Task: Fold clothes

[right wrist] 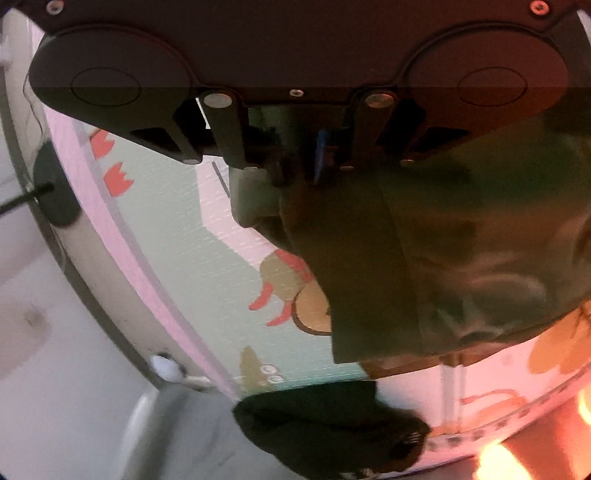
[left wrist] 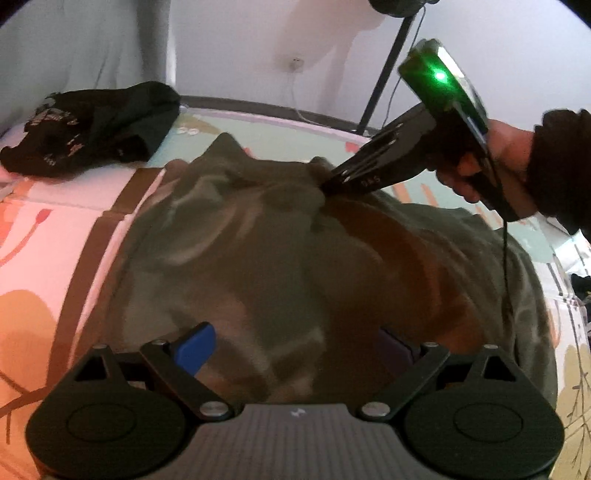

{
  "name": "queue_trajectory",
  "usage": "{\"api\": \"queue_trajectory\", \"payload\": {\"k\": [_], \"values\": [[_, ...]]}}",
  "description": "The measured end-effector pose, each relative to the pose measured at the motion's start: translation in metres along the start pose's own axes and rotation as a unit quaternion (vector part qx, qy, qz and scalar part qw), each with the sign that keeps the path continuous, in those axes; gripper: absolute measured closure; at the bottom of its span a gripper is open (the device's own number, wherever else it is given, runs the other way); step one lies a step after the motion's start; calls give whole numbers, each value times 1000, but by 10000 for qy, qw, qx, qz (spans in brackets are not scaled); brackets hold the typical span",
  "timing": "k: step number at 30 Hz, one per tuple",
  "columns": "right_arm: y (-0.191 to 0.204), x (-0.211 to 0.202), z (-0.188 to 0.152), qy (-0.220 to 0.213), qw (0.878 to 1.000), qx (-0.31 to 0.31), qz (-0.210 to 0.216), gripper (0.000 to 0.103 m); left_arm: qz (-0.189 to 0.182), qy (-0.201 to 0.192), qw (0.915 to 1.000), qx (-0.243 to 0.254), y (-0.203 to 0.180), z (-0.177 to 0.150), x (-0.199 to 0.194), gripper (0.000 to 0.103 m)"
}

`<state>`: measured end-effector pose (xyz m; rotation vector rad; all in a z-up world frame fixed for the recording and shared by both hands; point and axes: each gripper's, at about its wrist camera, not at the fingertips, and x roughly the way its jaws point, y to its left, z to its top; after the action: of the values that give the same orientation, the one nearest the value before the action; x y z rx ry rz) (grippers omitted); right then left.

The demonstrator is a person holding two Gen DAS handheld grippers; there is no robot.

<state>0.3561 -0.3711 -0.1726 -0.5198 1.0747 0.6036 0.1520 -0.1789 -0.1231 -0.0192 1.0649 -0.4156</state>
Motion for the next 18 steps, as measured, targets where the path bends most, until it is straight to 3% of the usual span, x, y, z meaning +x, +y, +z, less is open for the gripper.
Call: {"api": "queue_trajectory", "payload": {"k": [3,6,9,12,18], "values": [[0,-14,2,-265,9991,210,-257,64,-18,-33,10000,-73,7,-3,-5,8],[-7,-34,3,-500,9975,482,-103,60,-70,-47,9999,-127,10,-5,-6,8],[-8,-55,3,-743,9953,625,-29,68,-92,-91,9999,-41,7,-5,-4,8],[-1,-63,3,-677,9954,674,105,92,-152,-106,9998,95,2,-4,0,8],[35,-35,2,-315,9978,574,70,97,95,-73,9998,174,4,-6,13,7]]}}
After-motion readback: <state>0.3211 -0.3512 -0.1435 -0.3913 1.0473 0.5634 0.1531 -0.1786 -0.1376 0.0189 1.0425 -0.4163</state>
